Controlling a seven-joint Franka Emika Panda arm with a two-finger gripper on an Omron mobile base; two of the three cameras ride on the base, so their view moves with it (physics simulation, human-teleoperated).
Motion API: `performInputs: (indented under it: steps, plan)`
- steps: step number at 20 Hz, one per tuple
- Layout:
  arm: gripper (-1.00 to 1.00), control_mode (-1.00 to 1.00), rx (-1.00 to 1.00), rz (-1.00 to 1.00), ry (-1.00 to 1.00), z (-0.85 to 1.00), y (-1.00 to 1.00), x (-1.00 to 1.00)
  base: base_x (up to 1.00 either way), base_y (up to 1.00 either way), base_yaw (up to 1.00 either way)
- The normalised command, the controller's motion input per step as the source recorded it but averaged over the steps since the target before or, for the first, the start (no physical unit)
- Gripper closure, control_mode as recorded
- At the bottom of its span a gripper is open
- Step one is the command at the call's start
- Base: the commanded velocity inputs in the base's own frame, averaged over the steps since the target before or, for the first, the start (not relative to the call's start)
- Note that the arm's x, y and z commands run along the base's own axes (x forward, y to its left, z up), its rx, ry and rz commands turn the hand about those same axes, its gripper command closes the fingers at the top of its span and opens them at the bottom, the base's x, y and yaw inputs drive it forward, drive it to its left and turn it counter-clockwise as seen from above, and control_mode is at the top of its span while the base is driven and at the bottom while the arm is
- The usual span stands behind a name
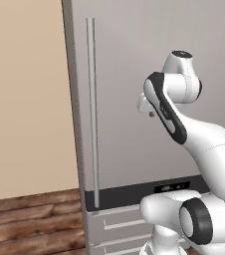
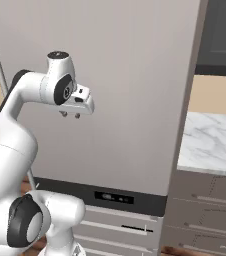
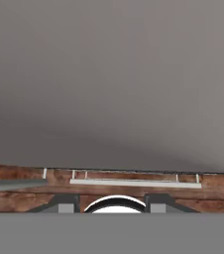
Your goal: Open the fridge, remove the orange, lemon, and steak, and place them on any counter.
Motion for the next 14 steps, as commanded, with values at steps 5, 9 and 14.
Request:
performInputs:
  steps: [5,9,14]
  plan:
    - [-1.0,1.0,0.0,0.0,0.0,0.0,0.0,0.0,0.0,0.0,0.0]
    - [-1.0,1.0,0.0,0.0,0.0,0.0,0.0,0.0,-0.02,0.22,0.0]
    - [-1.0,1.0,0.0,0.0,0.0,0.0,0.0,0.0,-0.13,0.55,0.0]
